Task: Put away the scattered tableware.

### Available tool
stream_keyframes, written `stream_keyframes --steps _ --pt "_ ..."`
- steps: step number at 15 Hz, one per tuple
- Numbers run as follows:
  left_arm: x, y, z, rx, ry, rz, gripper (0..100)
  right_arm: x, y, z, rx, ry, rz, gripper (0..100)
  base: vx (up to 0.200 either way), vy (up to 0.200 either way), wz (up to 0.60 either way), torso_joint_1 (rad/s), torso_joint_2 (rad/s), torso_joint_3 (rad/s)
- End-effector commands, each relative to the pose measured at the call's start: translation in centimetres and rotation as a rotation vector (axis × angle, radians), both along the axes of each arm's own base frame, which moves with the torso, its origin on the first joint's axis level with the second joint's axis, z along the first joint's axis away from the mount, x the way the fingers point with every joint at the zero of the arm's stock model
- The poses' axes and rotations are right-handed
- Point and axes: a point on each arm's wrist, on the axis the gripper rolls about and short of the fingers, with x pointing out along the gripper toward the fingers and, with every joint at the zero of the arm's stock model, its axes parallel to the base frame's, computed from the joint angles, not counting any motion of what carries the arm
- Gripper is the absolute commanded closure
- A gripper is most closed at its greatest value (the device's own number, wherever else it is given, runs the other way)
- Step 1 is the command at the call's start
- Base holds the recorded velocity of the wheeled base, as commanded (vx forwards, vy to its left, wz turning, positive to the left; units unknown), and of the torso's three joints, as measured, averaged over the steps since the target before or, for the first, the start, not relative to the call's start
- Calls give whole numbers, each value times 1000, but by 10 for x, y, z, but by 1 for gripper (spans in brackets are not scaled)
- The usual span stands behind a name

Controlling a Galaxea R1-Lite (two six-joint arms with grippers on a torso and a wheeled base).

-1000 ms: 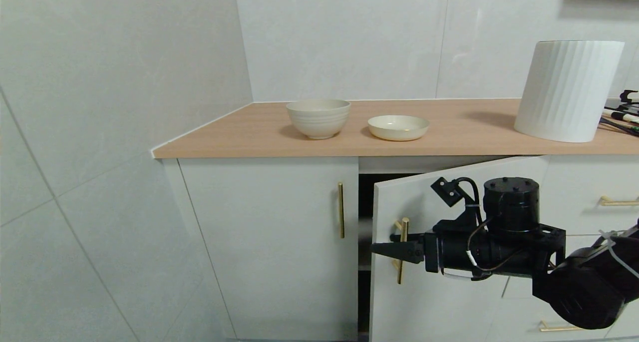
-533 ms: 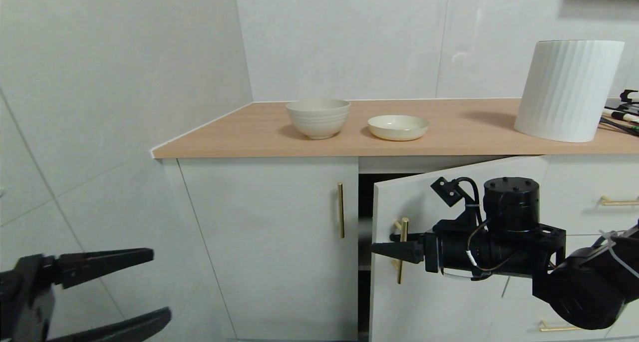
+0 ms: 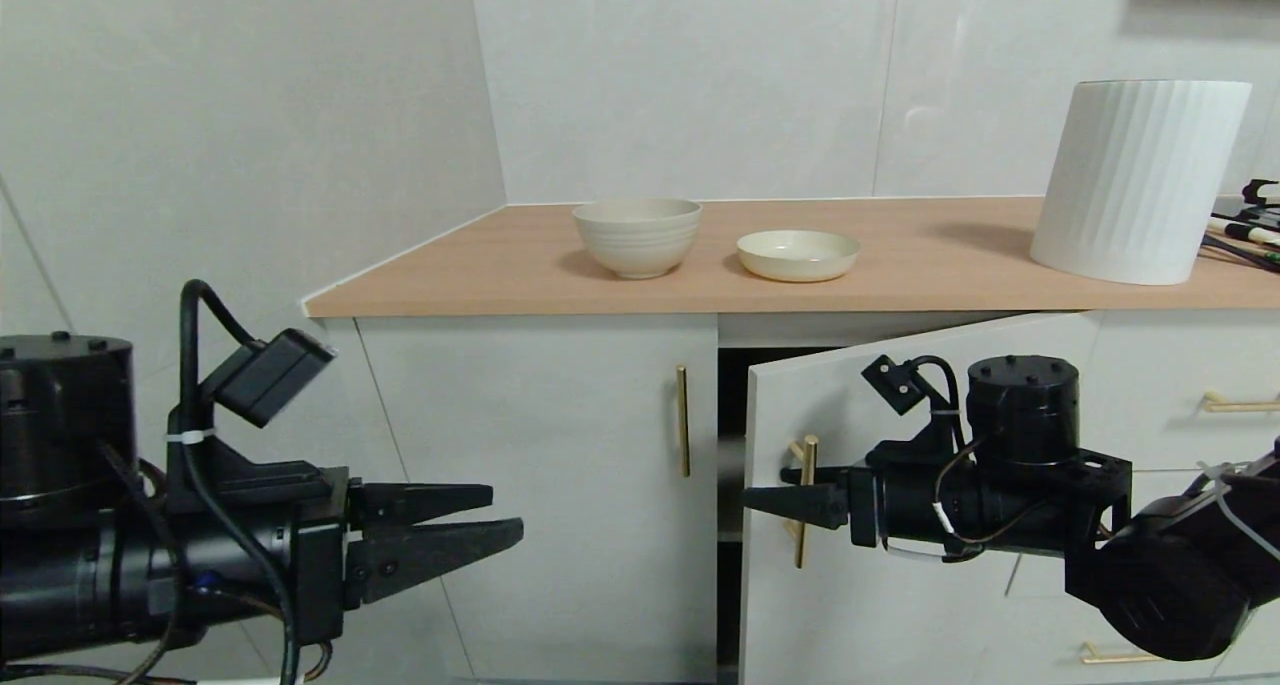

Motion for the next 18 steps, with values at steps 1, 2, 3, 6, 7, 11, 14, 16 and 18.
stream_keyframes --steps 1,2,3,6,7,11,14,16,18 --pt "13 -8 -13 12 46 -18 100 0 0 -3 -6 11 0 0 0 0 0 0 0 0" --pt "14 -9 -14 12 48 -18 100 0 0 -3 -7 12 0 0 0 0 0 0 0 0" --pt "22 -11 -18 11 71 -11 100 -1 0 -4 -9 14 2 0 0 0 0 0 0 0" --pt "44 -26 -14 -46 166 -3 100 -2 -1 -3 -2 4 2 0 0 0 0 0 0 0" --pt "61 -36 -17 -50 188 -12 100 -3 -2 -3 8 -9 0 0 0 0 0 0 0 0" --pt "119 -77 -69 -67 105 -72 100 -8 -4 -5 29 -36 0 0 0 0 0 0 0 0" --pt "129 -101 -92 -147 106 -93 100 -8 -4 -5 28 -35 0 0 0 0 0 0 0 0" --pt "134 -106 -106 -161 84 -91 100 -9 -4 -5 29 -36 0 0 0 0 0 0 0 0" --pt "135 -114 -115 -168 95 -66 100 -9 -4 -6 26 -32 0 0 0 0 0 0 0 0"
